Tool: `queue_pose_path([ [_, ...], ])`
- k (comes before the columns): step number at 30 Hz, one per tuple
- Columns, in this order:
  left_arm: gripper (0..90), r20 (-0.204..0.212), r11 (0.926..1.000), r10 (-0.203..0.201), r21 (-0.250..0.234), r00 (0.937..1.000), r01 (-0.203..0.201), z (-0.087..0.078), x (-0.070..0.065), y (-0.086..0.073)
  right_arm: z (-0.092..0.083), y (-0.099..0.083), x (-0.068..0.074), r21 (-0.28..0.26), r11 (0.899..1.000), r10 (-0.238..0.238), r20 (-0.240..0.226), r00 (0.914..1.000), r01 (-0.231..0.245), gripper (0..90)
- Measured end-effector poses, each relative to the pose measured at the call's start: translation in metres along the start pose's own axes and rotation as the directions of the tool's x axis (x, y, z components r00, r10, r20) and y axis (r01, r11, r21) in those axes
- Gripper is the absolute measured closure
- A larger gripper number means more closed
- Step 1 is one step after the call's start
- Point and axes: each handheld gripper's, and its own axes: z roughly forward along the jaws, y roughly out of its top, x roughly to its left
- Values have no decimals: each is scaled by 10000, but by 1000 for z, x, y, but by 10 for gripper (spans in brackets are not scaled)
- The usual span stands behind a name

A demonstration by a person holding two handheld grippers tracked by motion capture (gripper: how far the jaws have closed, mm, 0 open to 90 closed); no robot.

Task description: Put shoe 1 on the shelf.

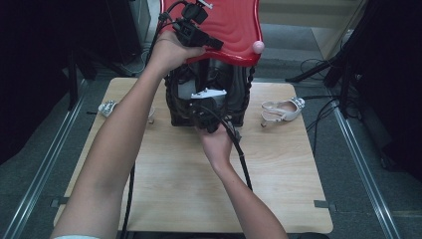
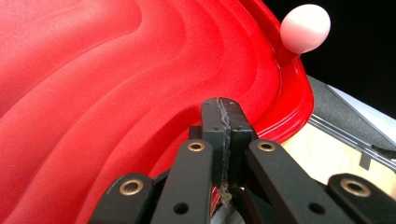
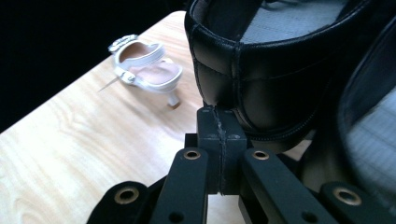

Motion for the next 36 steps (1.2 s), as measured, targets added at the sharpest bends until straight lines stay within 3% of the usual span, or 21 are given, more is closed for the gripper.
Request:
queue_pose_path([
  [3,898,-2,10000,-10,-4,10000,10,0,0,0,3,6,-4,-70,9999,141,197,9997,-140,900],
  [13,898,-7,10000,-10,-7,10000,10,0,0,0,20,18,-4,-339,9978,569,166,9982,-563,900],
  [18,898,-16,10000,-16,-31,10000,16,0,0,0,30,21,-4,-87,9979,649,240,9976,-647,900],
  [21,898,-6,10000,-9,-53,10000,9,0,0,-1,34,19,-6,25,9956,932,-61,9956,-931,900],
  [29,898,19,10000,-21,-18,10000,21,0,0,0,17,11,-7,-473,9940,948,-731,9928,-984,900],
  [36,898,10,10000,-26,-18,10000,26,0,0,0,0,-3,-3,-626,9953,655,-1339,9888,-744,900],
])
